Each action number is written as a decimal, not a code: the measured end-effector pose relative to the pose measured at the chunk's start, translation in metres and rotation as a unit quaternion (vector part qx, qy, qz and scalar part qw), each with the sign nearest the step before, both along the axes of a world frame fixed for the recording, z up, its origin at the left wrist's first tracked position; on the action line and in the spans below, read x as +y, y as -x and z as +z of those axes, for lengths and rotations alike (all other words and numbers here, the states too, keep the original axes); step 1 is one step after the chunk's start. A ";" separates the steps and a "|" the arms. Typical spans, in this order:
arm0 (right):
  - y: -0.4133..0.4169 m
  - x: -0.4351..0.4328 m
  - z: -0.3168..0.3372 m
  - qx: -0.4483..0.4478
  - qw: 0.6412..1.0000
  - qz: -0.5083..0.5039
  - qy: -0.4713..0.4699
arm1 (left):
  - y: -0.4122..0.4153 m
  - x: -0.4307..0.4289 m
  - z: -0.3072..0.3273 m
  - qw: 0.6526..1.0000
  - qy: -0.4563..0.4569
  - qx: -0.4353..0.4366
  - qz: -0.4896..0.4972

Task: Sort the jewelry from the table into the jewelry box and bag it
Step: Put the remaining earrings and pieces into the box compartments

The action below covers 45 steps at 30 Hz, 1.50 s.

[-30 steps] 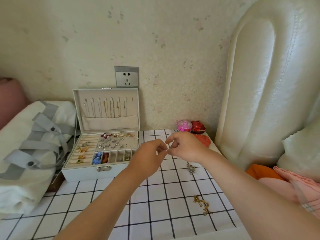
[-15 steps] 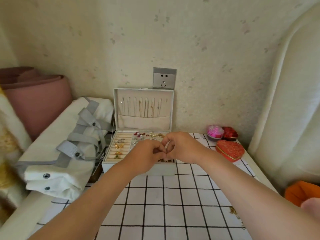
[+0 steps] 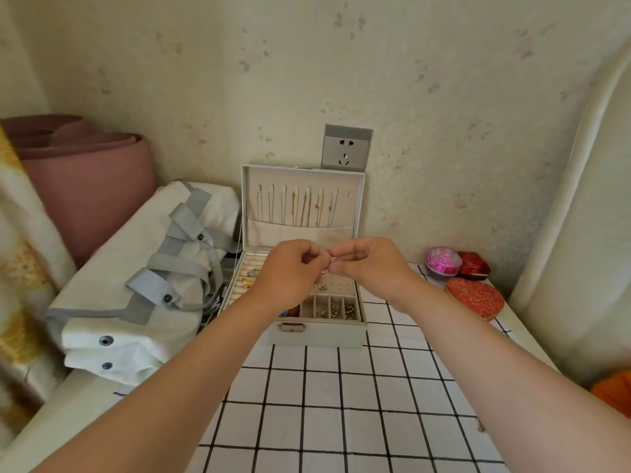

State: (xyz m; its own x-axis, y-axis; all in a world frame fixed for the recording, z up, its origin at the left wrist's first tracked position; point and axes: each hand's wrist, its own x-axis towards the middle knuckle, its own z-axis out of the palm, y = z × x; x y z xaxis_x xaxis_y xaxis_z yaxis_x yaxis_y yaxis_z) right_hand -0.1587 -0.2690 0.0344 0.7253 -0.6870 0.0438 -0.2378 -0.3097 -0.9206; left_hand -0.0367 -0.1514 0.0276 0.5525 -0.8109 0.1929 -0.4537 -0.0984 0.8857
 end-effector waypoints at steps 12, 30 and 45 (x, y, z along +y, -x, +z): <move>-0.017 -0.023 0.001 -0.034 0.994 -0.095 0.043 | -0.013 0.001 0.009 0.994 0.021 0.098 0.042; -0.022 -0.030 -0.047 0.188 0.893 -0.087 0.400 | -0.022 0.001 0.001 0.997 -0.038 0.072 0.009; -0.012 -0.038 -0.047 0.115 0.924 -0.037 0.362 | -0.017 -0.002 0.002 0.997 -0.011 0.075 0.025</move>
